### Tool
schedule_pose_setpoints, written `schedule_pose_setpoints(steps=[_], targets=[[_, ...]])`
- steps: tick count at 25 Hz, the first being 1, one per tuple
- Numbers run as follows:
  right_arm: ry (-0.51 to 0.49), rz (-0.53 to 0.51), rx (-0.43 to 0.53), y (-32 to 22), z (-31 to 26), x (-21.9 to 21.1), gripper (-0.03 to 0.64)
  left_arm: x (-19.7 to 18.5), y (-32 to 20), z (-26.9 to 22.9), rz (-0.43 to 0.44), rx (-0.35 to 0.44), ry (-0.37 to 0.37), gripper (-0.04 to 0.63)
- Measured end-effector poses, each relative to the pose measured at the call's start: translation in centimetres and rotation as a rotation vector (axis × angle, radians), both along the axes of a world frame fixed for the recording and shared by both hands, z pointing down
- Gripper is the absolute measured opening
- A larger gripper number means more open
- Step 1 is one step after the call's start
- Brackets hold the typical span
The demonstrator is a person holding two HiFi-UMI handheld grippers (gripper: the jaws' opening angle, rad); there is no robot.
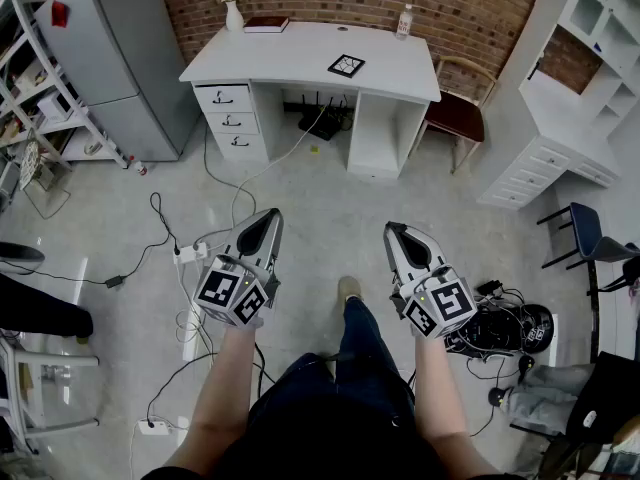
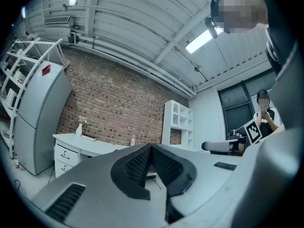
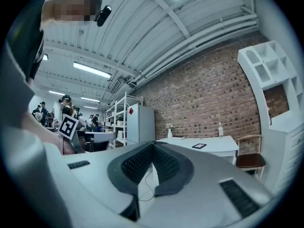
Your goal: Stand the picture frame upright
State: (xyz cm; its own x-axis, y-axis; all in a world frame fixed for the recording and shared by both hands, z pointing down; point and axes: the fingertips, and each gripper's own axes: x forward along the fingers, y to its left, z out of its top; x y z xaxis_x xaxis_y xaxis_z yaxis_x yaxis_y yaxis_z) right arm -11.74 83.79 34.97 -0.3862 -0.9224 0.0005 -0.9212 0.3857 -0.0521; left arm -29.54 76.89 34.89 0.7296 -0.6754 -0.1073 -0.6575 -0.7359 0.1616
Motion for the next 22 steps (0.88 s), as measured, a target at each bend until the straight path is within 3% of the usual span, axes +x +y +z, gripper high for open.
schedule_pose_setpoints(steps=[11,22], targets=[[-0.018,0.005,-0.009,-5.6,1.1,2.1,0.004,1.1,-5.4,0.3,-0.033,-0.011,-0.011,0.012],[-0.022,0.015,-0.038,-16.0,1.8,8.5,0.005,6.5,-15.6,1.3,-0.054,-0.034,-0.006,0.012]])
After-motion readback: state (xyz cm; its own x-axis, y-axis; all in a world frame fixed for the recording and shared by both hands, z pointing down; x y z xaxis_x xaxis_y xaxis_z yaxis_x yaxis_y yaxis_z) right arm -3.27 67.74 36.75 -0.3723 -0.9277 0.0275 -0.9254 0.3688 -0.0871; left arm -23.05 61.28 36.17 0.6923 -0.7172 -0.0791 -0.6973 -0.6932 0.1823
